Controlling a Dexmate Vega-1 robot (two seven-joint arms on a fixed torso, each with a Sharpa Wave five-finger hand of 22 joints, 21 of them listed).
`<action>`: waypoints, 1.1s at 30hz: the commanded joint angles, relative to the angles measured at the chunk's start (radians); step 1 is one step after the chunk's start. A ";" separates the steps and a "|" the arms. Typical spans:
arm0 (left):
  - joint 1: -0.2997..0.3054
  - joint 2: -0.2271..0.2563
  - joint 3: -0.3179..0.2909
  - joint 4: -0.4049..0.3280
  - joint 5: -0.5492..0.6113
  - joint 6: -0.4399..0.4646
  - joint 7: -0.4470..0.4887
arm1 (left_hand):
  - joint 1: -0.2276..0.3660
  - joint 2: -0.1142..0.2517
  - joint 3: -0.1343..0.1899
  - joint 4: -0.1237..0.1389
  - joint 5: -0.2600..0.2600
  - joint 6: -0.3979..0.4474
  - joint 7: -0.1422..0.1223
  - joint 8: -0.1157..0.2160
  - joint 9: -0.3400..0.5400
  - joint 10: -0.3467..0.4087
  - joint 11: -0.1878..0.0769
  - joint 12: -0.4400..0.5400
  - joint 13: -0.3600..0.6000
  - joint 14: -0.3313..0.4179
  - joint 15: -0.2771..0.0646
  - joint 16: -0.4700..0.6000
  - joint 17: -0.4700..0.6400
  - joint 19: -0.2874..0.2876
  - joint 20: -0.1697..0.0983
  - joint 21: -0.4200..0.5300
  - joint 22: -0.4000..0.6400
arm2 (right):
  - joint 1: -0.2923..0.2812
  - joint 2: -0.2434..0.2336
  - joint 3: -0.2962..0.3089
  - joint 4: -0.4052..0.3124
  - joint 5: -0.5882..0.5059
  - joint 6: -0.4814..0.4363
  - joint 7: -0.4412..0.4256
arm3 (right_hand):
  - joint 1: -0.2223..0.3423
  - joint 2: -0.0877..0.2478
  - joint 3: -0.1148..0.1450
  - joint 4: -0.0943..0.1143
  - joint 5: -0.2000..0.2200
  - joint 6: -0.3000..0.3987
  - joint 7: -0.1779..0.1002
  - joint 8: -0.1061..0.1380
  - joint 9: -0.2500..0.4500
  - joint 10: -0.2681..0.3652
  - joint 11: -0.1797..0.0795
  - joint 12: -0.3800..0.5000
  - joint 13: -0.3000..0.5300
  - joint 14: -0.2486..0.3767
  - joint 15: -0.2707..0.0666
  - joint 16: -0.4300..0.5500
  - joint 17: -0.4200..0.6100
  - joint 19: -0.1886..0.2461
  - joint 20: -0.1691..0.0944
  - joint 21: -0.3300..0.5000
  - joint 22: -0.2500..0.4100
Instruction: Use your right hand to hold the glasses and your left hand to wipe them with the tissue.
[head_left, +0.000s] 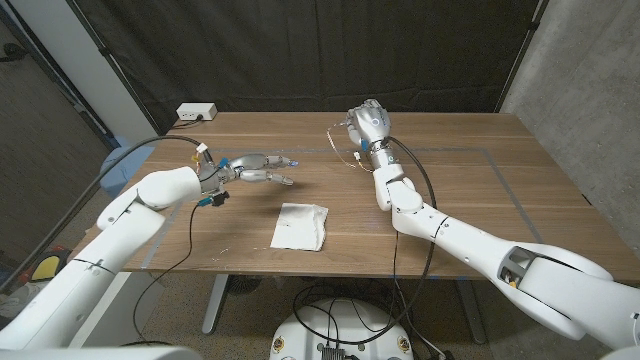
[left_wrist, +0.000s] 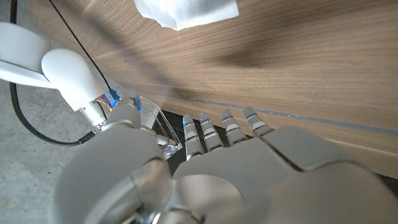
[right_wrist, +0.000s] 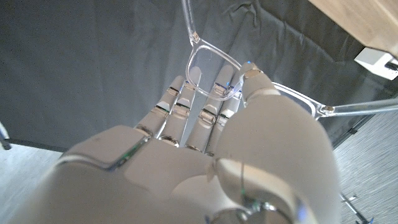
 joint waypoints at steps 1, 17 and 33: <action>0.070 0.112 -0.001 -0.153 0.184 -0.016 0.078 | 0.021 -0.003 0.002 -0.008 0.008 0.003 -0.004 0.000 0.003 0.005 -0.004 0.004 0.005 -0.007 0.004 0.007 0.005 0.002 0.000 -0.001 0.004 | -0.041 0.003 0.032 -0.042 0.015 -0.027 -0.048 | 0.007 0.006 -0.006 0.003 0.002 0.147 -0.010 0.005 0.005 0.010 0.002 0.008 0.006 0.012 -0.175 0.001 0.002 0.011 -0.065 0.007 0.001; 0.080 0.203 0.079 -0.275 0.445 0.029 0.078 | 0.098 -0.032 -0.016 0.012 0.034 -0.139 -0.008 -0.062 0.007 -0.116 0.016 -0.028 0.013 -0.051 0.023 0.012 0.044 -0.016 -0.001 -0.010 0.013 | -0.065 0.001 0.048 -0.068 0.032 -0.032 -0.065 | 0.010 0.006 -0.012 0.007 0.006 0.149 -0.005 0.004 0.006 0.018 0.002 0.007 0.008 0.023 -0.173 -0.003 0.000 0.011 -0.065 0.013 0.002; 0.019 0.233 0.184 -0.303 0.628 -0.020 0.056 | 0.121 -0.030 -0.021 0.017 0.045 -0.174 -0.010 -0.065 0.010 -0.144 0.028 -0.027 0.019 -0.068 0.025 0.014 0.061 -0.032 0.003 -0.014 0.017 | -0.090 0.010 0.092 -0.102 0.094 -0.022 -0.071 | 0.010 0.003 -0.016 0.009 0.011 0.154 0.000 0.005 0.006 0.026 0.002 0.007 0.009 0.032 -0.173 -0.008 -0.003 0.016 -0.061 0.019 0.002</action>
